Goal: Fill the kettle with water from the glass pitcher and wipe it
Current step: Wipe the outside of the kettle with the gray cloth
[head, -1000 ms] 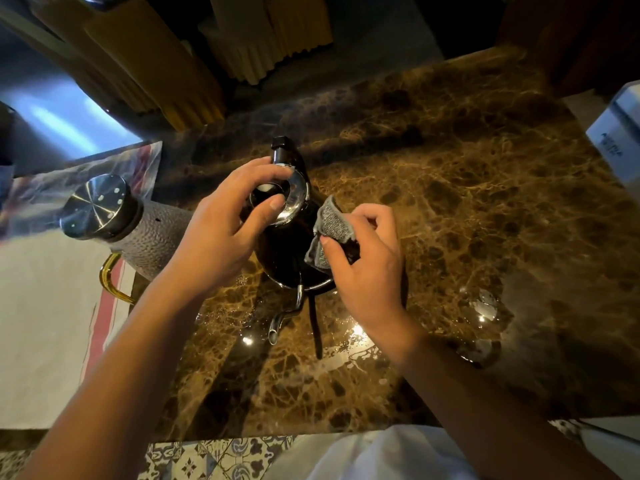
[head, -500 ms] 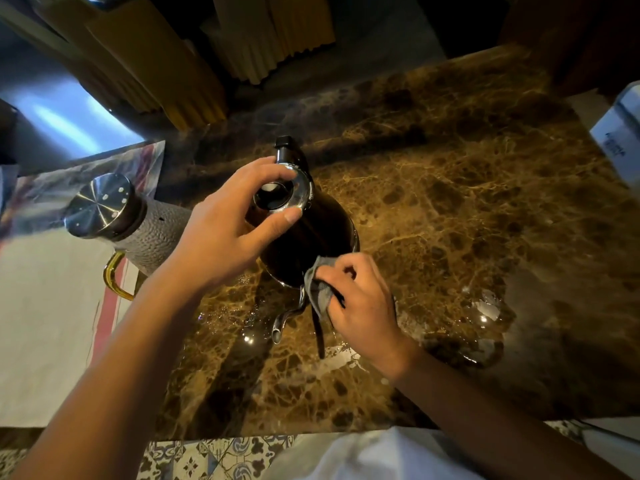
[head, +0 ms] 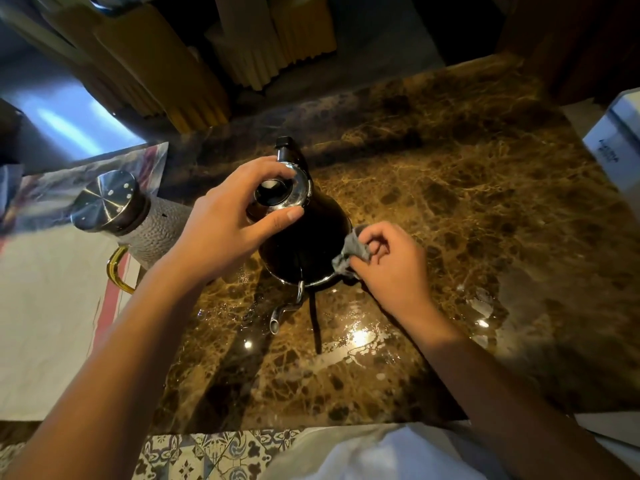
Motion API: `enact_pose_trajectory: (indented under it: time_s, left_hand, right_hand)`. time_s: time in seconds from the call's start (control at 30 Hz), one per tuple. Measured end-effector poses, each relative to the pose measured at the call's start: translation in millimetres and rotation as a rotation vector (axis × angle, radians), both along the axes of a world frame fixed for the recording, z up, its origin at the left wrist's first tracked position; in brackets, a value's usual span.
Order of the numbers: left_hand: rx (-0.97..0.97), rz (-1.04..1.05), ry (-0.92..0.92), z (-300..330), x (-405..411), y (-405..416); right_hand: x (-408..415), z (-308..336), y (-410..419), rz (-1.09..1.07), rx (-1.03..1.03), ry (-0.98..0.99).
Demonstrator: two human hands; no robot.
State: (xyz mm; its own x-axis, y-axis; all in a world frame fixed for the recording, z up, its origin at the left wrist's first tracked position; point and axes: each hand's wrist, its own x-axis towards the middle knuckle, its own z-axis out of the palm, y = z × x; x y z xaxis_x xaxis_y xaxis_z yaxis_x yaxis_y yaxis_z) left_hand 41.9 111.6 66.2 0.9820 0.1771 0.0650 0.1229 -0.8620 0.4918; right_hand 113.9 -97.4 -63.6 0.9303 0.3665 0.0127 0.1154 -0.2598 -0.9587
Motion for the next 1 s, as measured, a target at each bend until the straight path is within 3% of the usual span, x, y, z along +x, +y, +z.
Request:
enact_pose_trajectory:
  time_s: [0.07, 0.13, 0.2, 0.43, 0.63, 0.73, 1.0]
  left_hand:
    - [0.002, -0.002, -0.01, 0, 1, 0]
    - [-0.008, -0.013, -0.016, 1, 1, 0]
    - [-0.019, -0.016, -0.017, 0, 1, 1]
    - [-0.02, -0.021, -0.035, -2, 0, 3]
    - [-0.016, -0.03, -0.009, -3, 0, 1]
    - [0.05, -0.025, -0.014, -4, 0, 0]
    - [0.01, -0.084, -0.041, -2, 2, 6]
  right_hand:
    - [2, 23, 2, 0.089, 0.198, 0.019]
    - [-3, 36, 13, 0.172, 0.257, -0.111]
    - [-11, 31, 26, 0.156, 0.182, -0.29]
    - [-47, -17, 26, 0.12, 0.005, -0.567]
    - [-52, -34, 17, 0.16, -0.09, -0.39]
    - [-42, -29, 13, 0.118, -0.042, -0.252]
    - [-7, -33, 8, 0.078, 0.052, 0.039]
